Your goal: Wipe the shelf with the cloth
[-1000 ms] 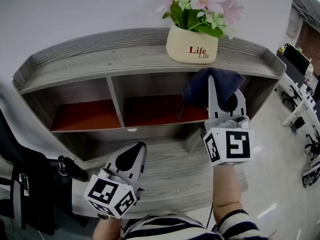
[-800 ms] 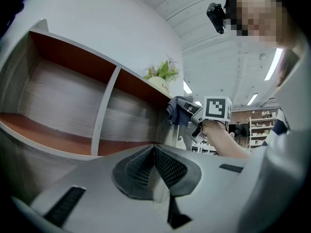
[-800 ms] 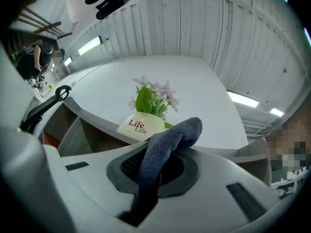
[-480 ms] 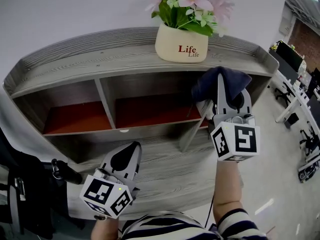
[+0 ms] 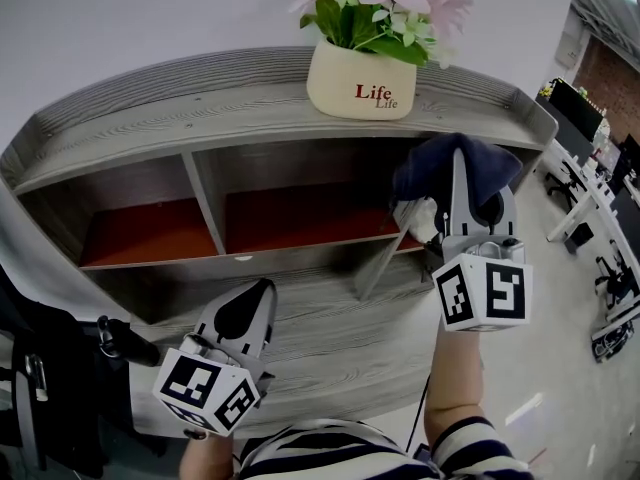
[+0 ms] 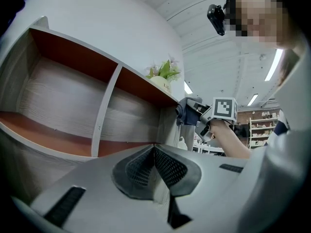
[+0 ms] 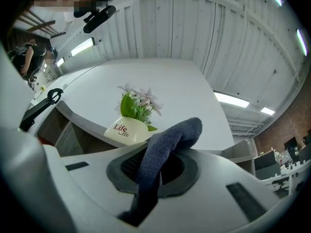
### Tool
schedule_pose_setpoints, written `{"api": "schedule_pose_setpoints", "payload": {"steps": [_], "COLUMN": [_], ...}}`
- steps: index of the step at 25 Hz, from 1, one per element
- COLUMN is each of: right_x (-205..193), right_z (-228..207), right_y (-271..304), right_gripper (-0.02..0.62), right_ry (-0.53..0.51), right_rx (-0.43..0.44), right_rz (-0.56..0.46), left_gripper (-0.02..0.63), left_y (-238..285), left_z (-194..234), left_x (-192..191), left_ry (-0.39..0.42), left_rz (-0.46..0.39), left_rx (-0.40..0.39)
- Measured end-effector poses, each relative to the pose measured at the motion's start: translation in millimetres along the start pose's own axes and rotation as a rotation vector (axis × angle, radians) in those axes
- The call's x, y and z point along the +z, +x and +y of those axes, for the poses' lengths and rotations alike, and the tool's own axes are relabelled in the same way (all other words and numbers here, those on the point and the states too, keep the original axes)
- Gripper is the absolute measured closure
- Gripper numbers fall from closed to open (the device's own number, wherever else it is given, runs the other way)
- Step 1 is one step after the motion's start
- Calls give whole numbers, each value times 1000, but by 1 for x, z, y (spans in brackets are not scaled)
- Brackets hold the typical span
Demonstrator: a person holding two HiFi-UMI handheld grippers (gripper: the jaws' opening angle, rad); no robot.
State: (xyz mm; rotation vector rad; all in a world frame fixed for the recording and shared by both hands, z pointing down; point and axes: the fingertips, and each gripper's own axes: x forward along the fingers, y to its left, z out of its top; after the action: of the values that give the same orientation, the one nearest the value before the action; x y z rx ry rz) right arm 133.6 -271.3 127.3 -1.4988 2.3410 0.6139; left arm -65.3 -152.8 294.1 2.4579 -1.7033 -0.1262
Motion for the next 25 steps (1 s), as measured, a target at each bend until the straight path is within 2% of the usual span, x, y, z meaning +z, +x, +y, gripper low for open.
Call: {"api": "schedule_pose_setpoints", "payload": {"steps": [12, 25], "right_x": [-13, -45], "right_z": [-4, -1], "right_y": [13, -2], "right_gripper": [551, 551], "right_ry": [-50, -25], "right_rx": [-32, -34], "right_rz": [35, 105], "left_gripper": [589, 589], "left_y": [-4, -7], "left_z": [2, 1], "left_x": [4, 0], "left_ry": [5, 3], "left_rz": [-9, 2], "left_rx": [6, 4]}}
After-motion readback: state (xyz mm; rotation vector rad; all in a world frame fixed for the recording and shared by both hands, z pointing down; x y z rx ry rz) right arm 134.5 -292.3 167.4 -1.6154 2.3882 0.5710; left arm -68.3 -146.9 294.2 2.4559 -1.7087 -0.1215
